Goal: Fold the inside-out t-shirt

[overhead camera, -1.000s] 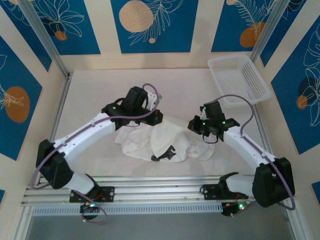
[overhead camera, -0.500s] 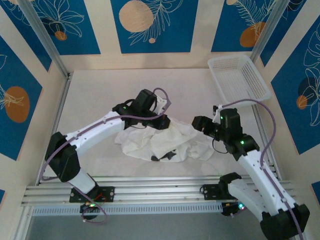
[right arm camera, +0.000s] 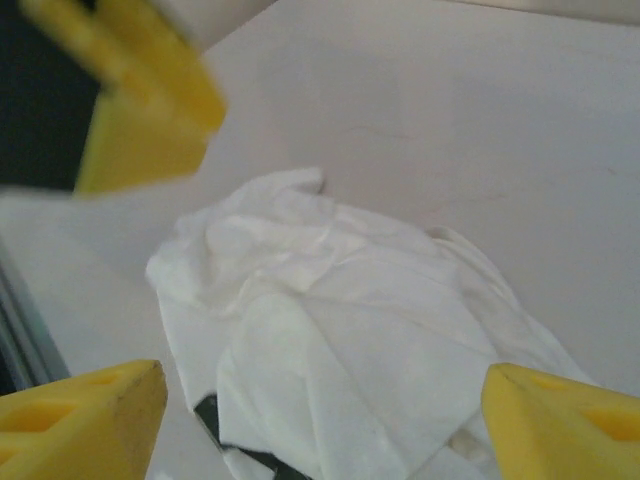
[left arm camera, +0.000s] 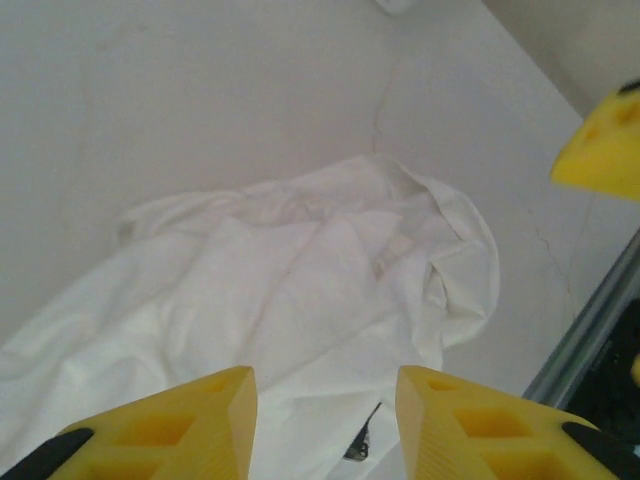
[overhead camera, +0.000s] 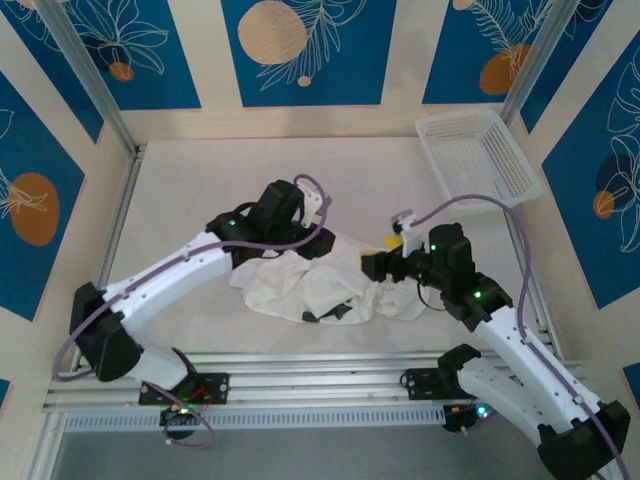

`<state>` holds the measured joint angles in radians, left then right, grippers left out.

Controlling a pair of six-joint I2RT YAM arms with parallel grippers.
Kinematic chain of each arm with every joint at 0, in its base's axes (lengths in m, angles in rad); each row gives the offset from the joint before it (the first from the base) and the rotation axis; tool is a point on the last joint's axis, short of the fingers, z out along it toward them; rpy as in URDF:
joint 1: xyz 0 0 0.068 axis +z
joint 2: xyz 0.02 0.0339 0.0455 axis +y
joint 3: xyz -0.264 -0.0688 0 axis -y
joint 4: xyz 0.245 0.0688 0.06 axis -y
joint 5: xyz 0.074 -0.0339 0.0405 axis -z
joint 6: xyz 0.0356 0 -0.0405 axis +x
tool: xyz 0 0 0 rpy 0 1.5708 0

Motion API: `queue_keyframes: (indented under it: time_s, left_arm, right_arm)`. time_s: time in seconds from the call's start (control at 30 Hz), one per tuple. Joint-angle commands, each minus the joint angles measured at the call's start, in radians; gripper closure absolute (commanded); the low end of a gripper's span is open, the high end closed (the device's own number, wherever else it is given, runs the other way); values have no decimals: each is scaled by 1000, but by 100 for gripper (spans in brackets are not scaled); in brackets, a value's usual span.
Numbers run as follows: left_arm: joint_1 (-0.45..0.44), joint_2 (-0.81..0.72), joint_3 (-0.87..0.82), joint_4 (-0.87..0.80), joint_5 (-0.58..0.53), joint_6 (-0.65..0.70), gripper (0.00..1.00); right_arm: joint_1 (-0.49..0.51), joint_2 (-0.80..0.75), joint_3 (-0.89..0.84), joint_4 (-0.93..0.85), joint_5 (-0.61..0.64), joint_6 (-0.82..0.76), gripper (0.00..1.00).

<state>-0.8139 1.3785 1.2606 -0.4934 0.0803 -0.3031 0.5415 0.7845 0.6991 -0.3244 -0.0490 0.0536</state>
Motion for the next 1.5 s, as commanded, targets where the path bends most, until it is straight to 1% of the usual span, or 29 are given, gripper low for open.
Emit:
queue_keyframes:
  time_s: [0.0,0.07,0.1,0.17,0.2,0.27,0.37,0.4,0.47,0.6,0.67,0.93,1.07,1.2,1.23,1.3,1.37,1.47]
  left_arm:
    - [7,-78,-82,36,-120,37,57]
    - [7,-118,-133,58,-150,31,57]
    - [7,-137,-158,71,-162,27,57]
    - [9,-187,-215,97,-192,14,57]
    - [9,-211,-242,105,-209,5,56]
    - [12,-248,-276,103,-231,-6,55]
    - [13,-286,-304,82,-240,-17,55]
    - [14,-297,-311,78,-240,-20,55]
    - [15,-308,-323,76,-239,-23,55]
    - [17,-295,-325,82,-233,-24,54]
    - [16,-283,-320,87,-225,-24,54]
    - [16,-268,-313,90,-221,-21,54]
    - [17,-262,-314,93,-218,-24,54]
    - [18,-254,-311,91,-215,-24,54]
    - [18,-255,-311,91,-217,-24,54]
    - [18,-256,-313,92,-217,-25,54]
    - [19,-257,-314,90,-218,-27,54]
    - [18,-261,-318,92,-221,-30,54]
  right_arm:
    - [72,69,90,-149,96,-381,17]
    - [126,142,140,-263,131,-479,19]
    - [152,176,158,-300,151,-500,20]
    - [198,240,178,-324,189,-498,24]
    - [205,263,181,-317,170,-477,28]
    - [189,301,182,-301,99,-418,34]
    - [118,388,224,-315,44,-276,45]
    - [89,422,252,-340,29,-241,46]
    - [53,475,291,-390,-5,-218,46]
    - [27,543,337,-440,-58,-213,34]
    - [19,571,359,-455,-75,-191,32]
    - [15,672,389,-513,26,-144,41]
    - [37,695,384,-503,89,-150,39]
    - [55,714,390,-490,96,-159,39]
    - [58,720,392,-490,102,-161,40]
    - [67,731,390,-488,128,-160,48]
    - [70,736,385,-483,145,-164,53]
    - [73,735,376,-478,164,-165,57]
